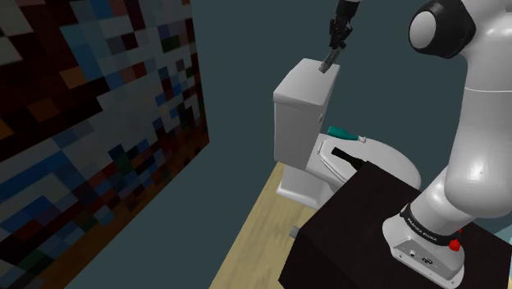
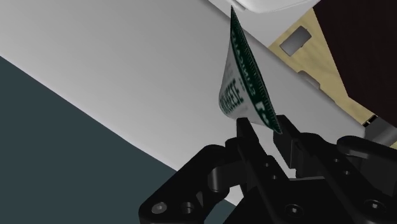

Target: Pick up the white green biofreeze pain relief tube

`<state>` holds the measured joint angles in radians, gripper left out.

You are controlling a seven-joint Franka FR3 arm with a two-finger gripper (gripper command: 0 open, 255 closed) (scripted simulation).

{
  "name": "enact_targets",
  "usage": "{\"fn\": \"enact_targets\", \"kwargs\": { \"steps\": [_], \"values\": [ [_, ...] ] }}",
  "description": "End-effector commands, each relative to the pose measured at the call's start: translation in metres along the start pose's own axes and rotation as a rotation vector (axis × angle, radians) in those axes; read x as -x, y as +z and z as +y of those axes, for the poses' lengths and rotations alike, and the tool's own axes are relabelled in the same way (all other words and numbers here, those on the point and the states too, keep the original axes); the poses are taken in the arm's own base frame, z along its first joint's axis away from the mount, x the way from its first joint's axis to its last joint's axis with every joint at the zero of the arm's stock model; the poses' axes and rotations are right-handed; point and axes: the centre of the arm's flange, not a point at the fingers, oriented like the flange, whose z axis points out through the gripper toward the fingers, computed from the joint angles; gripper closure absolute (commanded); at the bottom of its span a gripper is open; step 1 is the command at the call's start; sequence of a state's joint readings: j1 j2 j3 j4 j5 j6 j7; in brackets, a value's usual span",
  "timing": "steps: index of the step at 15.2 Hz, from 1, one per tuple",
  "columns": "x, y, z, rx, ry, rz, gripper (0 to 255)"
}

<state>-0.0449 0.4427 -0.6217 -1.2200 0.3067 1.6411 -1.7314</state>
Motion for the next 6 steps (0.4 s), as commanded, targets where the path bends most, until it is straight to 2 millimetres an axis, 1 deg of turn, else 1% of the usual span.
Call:
{"fn": "enact_targets", "kwargs": {
  "steps": [1,4,6],
  "values": [
    [-0.001,-0.01,0.001,0.0,0.0,0.0,255],
    [-0.001,-0.026,0.002,0.0,0.0,0.0,255],
    [-0.001,-0.027,0.002,0.0,0.0,0.0,255]
  ]
}}
